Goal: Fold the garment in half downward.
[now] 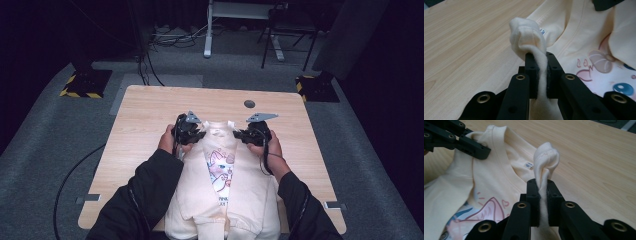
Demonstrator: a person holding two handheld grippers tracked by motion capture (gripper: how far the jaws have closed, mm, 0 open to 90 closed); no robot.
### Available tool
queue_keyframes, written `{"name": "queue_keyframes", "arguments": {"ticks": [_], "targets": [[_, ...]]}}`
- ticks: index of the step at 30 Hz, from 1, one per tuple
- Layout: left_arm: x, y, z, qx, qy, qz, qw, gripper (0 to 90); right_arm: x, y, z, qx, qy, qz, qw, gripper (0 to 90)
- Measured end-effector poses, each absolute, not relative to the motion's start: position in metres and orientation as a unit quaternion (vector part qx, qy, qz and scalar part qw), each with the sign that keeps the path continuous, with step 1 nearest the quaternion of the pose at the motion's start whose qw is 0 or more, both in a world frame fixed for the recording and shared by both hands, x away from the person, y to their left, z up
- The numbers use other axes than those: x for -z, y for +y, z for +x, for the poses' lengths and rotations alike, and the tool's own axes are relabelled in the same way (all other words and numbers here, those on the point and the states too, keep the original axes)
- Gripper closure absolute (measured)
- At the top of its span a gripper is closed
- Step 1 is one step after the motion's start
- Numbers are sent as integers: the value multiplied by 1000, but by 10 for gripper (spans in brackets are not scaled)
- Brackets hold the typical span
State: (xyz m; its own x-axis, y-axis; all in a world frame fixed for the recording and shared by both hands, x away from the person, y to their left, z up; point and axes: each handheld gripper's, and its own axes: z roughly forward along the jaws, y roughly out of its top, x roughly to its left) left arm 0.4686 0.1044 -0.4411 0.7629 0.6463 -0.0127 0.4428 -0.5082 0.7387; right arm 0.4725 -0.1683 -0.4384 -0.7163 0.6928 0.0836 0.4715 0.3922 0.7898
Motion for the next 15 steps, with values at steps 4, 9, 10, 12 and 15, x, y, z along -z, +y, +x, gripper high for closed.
{"name": "queue_keyframes", "arguments": {"ticks": [4,9,10,12,15], "targets": [[437,107,453,-127,296,864,387,826,436,-169,458,-435,827,334,120,840],[436,112,434,-116,277,868,395,824,433,-173,439,-454,828,312,104,840],[436,113,429,-113,270,869,398,821,433,-174,435,-455,829,307,104,840],[436,114,419,-111,258,874,397,820,432,-177,425,-463,829,297,98,839],[438,114,404,-107,244,879,396,815,434,-181,411,-470,832,280,93,839]]}}
